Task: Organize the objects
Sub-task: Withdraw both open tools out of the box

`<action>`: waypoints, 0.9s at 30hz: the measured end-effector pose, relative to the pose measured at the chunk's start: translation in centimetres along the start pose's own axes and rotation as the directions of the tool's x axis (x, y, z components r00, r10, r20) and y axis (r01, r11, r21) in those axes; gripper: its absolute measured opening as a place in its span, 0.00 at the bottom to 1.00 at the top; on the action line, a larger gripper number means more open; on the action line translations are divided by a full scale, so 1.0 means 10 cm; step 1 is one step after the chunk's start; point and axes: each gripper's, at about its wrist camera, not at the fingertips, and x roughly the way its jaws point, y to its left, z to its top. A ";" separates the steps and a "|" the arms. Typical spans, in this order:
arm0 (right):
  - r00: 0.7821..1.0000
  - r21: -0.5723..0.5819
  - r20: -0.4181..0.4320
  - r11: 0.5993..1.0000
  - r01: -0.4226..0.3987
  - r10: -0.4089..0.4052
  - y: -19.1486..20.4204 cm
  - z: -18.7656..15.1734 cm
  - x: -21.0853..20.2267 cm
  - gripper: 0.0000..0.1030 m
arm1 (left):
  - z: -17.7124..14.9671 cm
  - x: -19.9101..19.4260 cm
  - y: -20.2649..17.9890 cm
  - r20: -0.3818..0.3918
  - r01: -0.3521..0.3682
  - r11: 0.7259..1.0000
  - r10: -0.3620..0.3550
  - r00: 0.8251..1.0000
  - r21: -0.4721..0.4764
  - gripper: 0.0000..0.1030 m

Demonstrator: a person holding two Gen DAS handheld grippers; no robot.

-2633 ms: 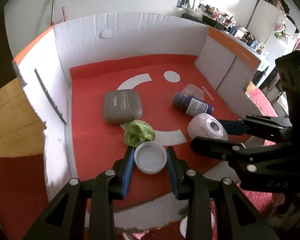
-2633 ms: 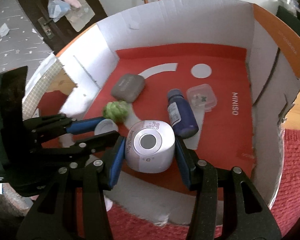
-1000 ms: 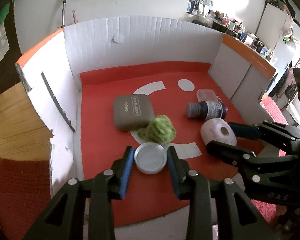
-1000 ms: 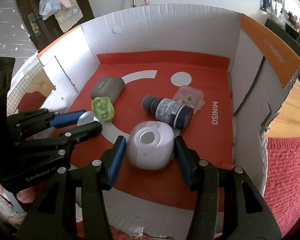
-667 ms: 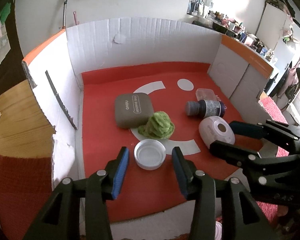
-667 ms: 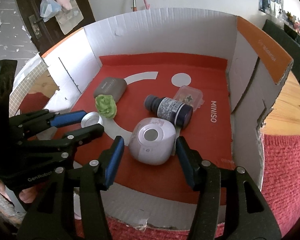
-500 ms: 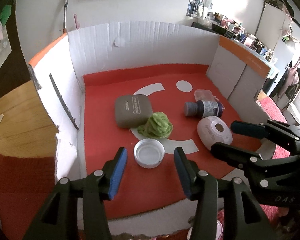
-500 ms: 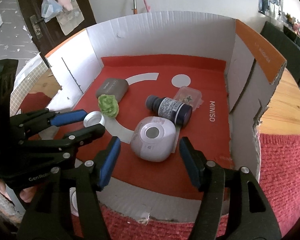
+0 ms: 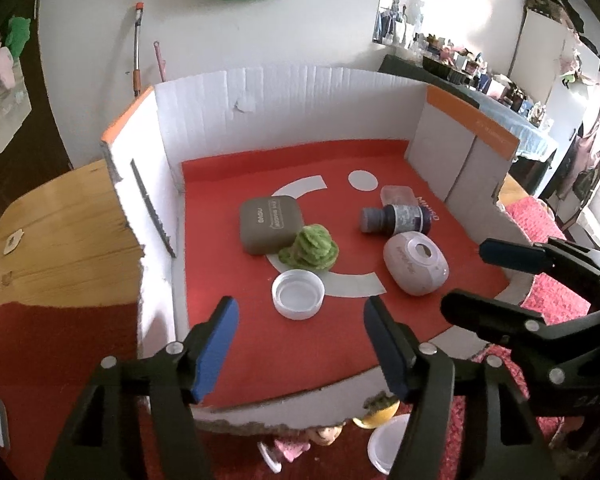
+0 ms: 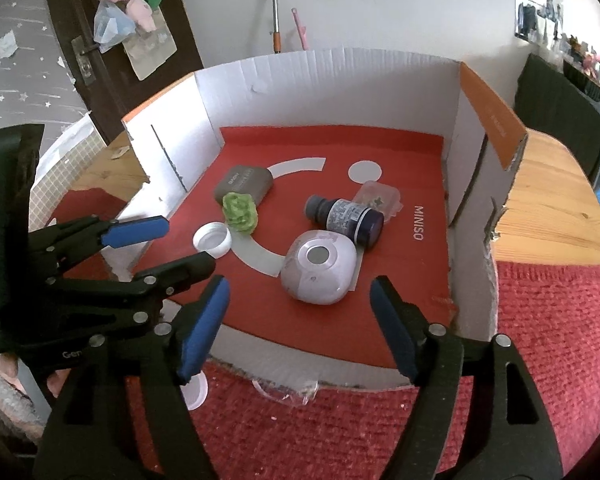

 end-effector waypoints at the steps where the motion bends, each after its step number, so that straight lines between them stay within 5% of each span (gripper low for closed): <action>1: 1.000 0.001 0.004 1.000 0.000 0.000 0.00 -0.01 -0.02 0.71 | -0.01 -0.01 0.01 0.001 -0.001 1.000 0.001 1.000 -0.004 0.65; 16: 0.999 0.023 0.049 1.000 -0.004 0.002 0.04 -0.12 -0.25 0.92 | -0.15 -0.24 0.01 0.042 -0.035 0.999 0.035 0.998 -0.010 0.81; 27: 0.997 0.016 0.074 1.000 0.005 -0.007 0.11 -0.22 -0.41 0.94 | -0.27 -0.38 -0.02 0.064 -0.055 0.998 0.056 0.996 -0.005 0.94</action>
